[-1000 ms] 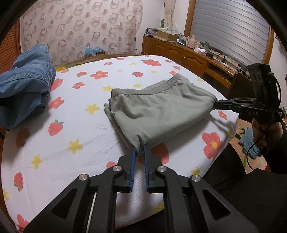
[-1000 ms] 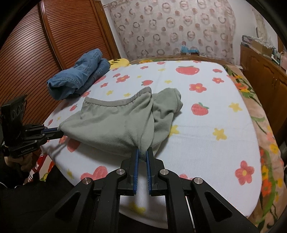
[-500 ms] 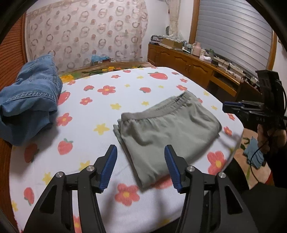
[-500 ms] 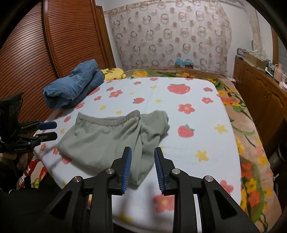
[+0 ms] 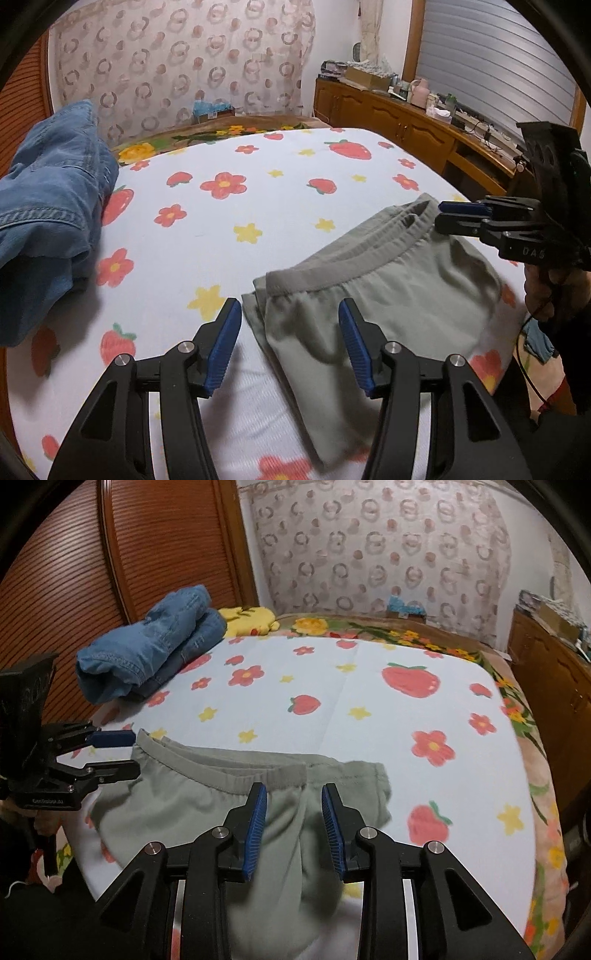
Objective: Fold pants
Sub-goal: 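Open the left tool while the right tool grips the waistband edge, then close both tools on the waistband edge of the folded grey-green pants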
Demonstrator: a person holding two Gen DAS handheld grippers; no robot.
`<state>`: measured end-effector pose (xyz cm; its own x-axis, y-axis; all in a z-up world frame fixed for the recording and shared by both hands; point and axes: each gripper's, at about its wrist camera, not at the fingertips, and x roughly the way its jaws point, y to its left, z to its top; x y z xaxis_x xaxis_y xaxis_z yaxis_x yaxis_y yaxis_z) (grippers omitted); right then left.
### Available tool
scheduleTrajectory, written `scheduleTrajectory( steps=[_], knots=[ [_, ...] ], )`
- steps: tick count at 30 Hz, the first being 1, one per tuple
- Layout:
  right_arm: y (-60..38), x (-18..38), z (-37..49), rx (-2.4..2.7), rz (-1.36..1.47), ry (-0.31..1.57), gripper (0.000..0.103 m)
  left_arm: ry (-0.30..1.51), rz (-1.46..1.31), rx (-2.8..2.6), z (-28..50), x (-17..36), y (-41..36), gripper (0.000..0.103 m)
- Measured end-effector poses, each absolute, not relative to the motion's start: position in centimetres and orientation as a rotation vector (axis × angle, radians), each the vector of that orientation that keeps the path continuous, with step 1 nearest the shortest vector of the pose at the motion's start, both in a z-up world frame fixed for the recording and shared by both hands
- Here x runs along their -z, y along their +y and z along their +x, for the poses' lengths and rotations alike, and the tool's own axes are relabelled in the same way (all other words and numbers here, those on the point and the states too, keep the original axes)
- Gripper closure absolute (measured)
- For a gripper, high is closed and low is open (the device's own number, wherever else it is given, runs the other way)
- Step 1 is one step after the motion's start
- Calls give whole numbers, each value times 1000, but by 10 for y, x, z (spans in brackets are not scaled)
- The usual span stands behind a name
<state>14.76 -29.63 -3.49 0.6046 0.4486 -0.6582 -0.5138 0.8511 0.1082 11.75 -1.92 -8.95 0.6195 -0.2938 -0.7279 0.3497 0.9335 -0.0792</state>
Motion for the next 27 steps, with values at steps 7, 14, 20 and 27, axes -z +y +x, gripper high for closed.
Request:
scheduleTrajectory(
  steps=[7,14,20,27],
  knots=[
    [-291,34,155,-586,-113,733,97,868,61,363,133,103,-18,47],
    [-287,31,154,-551,-128,713,97,869,57,363,136,107,-17,46],
    [-289,36,154,-520,-112,722,78,849,86,356,134,108,-20,40],
    [-296,39,147,-454,-144,739,50,847,95,357,134,109,-22,36]
  ],
)
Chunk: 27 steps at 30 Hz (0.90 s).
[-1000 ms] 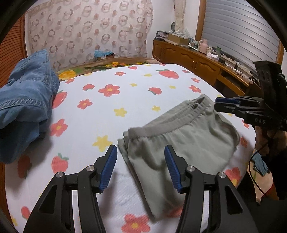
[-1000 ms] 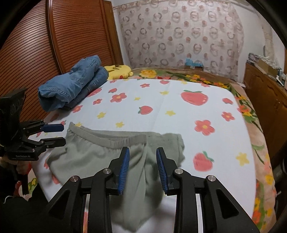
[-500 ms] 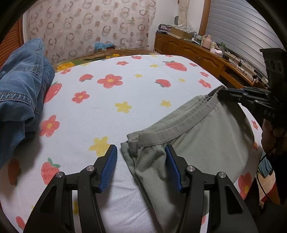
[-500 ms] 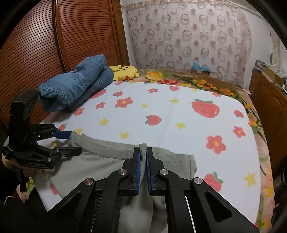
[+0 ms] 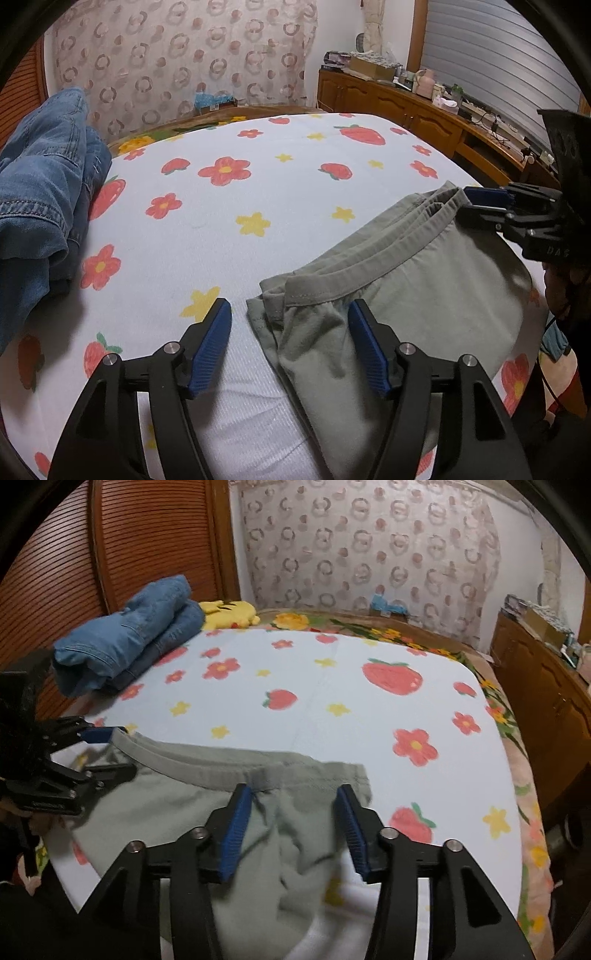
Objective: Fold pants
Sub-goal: 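Close both tools on the waistband edge of the folded grey-green pants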
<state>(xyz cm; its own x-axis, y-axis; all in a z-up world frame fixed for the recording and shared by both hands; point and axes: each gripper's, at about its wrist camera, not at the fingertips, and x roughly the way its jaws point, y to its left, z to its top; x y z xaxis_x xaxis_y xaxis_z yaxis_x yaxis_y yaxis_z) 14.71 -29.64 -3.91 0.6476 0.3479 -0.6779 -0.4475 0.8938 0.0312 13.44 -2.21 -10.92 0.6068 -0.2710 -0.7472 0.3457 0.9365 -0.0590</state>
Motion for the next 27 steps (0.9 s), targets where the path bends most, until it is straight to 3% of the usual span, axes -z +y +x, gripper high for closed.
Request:
scheduleTrajectory(
  steps=[16,19,27],
  knots=[
    [-308,46,154,-438,-95,785,34,848,100,360,135,109,-23,34],
    [-314,44,150,-432,-82,779,29,857,115,355,136,111,-25,23],
    [-311,50,160,-480,-75,831,28,858,111,352,136,111,-25,22]
  ],
)
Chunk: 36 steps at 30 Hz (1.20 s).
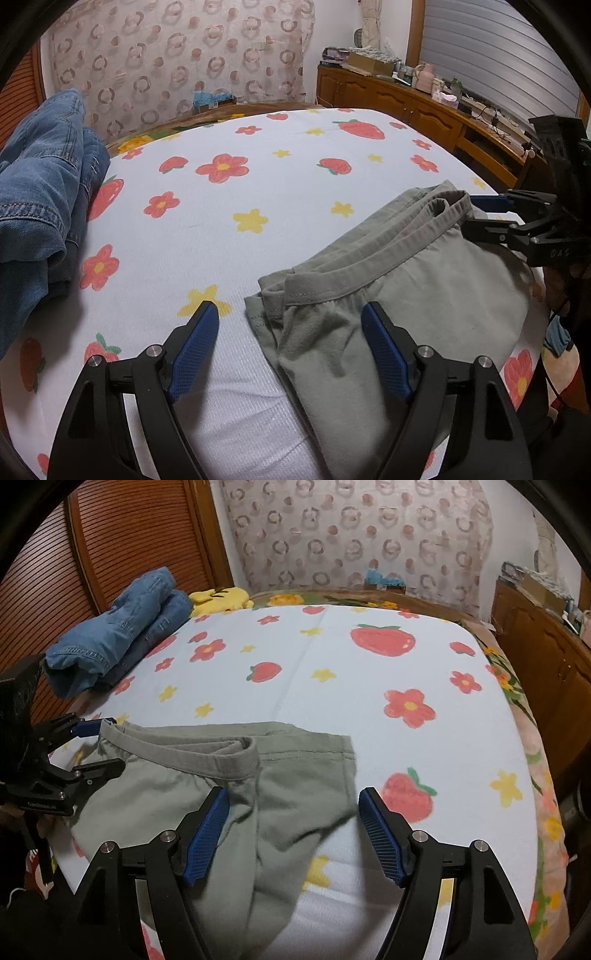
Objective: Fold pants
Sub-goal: 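Close both tools on the waistband edge of the folded grey-green pants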
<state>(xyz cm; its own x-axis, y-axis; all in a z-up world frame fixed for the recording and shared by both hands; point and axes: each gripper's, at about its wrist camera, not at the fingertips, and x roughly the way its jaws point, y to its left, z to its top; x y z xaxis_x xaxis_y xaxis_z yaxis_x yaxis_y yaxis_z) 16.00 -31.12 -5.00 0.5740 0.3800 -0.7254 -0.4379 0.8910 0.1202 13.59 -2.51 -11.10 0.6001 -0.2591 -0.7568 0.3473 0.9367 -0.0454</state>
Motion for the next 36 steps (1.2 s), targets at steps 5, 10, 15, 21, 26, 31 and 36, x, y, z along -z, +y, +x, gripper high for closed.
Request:
scheduleTrajectory(
  steps=[5,10,15,21,26,31,36],
  knots=[
    [-305,51,167,-489,-81,838,28,869,91,337,135,110,-21,22],
    [-303,53,168,-512,-75,831,32,860,-3,354,133,106,-4,28],
    [-301,56,165,-520,-80,813,40,869,-27,382,134,105,-2,48],
    [-296,57,161,-527,-96,799,53,880,-41,411,142,106,-10,62],
    [-295,57,160,-534,-87,795,60,893,-38,409,149,105,-12,71],
    [-293,58,159,-543,-83,793,66,886,-24,427,142,102,-17,81],
    [-294,59,160,-555,-61,798,73,853,-32,450,132,91,-19,83]
  ],
)
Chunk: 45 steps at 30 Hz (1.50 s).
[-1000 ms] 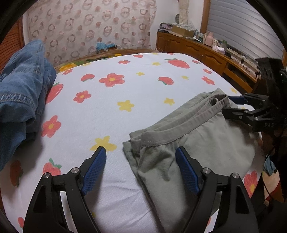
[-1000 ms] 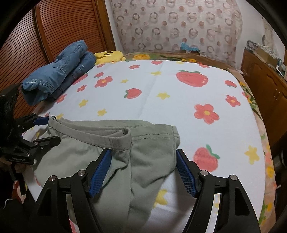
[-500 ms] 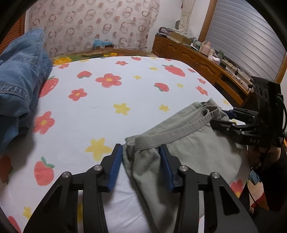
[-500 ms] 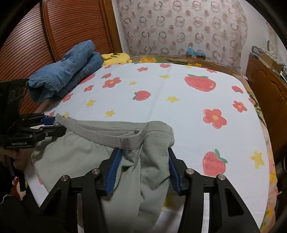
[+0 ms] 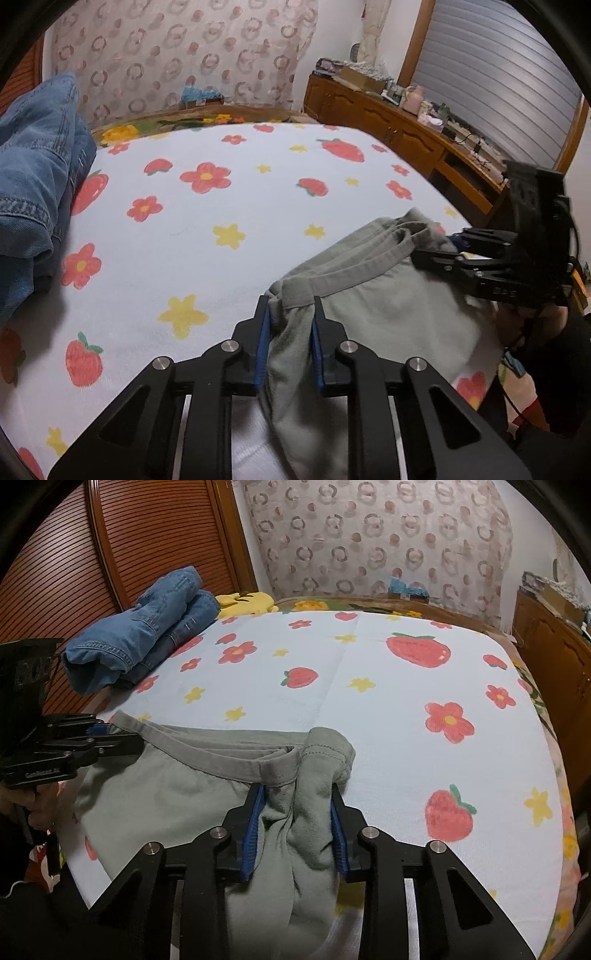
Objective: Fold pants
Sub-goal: 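Close both tools on the waistband edge of the folded grey-green pants, then lift the folded pants with both tools and carry them toward the blue jeans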
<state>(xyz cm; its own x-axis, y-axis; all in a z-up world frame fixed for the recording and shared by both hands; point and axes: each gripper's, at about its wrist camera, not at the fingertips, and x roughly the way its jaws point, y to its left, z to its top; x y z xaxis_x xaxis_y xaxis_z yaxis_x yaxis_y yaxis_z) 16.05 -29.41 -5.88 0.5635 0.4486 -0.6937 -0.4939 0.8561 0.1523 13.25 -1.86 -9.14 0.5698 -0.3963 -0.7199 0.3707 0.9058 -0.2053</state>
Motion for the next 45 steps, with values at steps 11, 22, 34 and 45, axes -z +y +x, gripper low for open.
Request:
scheduleTrajectory(
  steps=[11,22,34,45],
  knots=[
    [-289,33,148,-577,-50,746,85,747,-30,462,104,56,-18,84],
    [-264,-31,122,-624,-130,581,86,607,-27,394,90,10,5,84],
    [-234,-36,150,-699,-159,535,86,571,-57,301,100,3,49,84],
    [-202,-58,208,-790,-219,517,86,531,-104,211,123,-16,92,84]
  ],
)
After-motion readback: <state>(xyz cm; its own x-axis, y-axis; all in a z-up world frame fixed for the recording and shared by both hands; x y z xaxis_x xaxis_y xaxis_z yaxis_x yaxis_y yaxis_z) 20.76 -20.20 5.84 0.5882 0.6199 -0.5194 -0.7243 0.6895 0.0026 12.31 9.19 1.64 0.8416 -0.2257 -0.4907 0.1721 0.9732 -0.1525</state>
